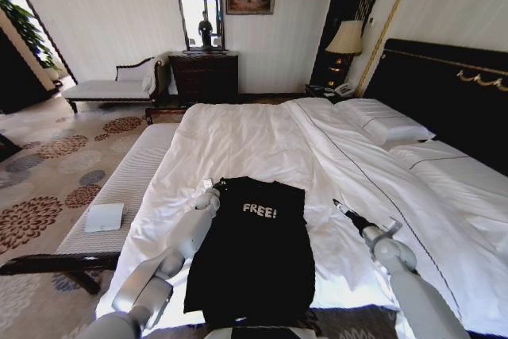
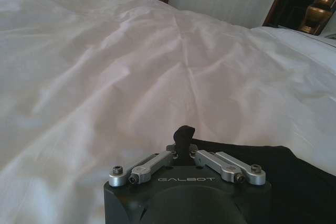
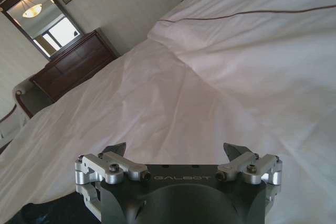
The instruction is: Fold the clothes on the bed.
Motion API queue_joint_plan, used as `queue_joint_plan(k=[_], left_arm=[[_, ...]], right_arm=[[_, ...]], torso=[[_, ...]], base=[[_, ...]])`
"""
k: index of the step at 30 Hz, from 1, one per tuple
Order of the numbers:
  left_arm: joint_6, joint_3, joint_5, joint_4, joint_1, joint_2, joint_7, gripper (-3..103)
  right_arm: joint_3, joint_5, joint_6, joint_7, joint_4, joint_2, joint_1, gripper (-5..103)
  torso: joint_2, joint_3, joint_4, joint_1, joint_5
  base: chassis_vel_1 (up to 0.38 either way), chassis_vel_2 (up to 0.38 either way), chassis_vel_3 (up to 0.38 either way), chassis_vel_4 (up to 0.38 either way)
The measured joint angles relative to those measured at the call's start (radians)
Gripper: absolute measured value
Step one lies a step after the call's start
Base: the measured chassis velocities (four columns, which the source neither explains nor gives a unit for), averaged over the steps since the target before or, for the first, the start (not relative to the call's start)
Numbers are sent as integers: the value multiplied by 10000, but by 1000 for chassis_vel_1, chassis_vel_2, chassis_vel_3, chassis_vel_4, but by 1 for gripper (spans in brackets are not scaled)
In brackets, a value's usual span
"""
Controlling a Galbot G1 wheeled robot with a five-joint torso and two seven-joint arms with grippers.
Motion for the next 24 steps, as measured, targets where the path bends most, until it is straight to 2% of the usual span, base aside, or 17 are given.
queue_joint_plan(k=[8, 12, 18, 24], left_arm=[[-9, 68, -45, 78, -55, -83, -34, 2], [-17, 93, -41, 150, -59, -115, -27, 2], [-21, 139, -59, 109, -42, -158, -26, 2], [-21, 181, -92, 106, -133, -165, -69, 2]], right_arm=[[-1393, -22, -74, -314, -1843, 81, 1712, 100], [-1681, 55, -112, -452, -2462, 213, 2191, 100], [-1982, 1023, -221, -484, -3135, 626, 3083, 100], [-2301, 1001, -261, -612, -4059, 994, 3863, 100]], torso=[[0, 0, -2, -2, 1], [0, 0, -1, -1, 1], [2, -1, 0, -2, 1], [2, -1, 0, -1, 0]], base=[[0, 0, 0, 0], [0, 0, 0, 0], [0, 0, 0, 0], [0, 0, 0, 0]])
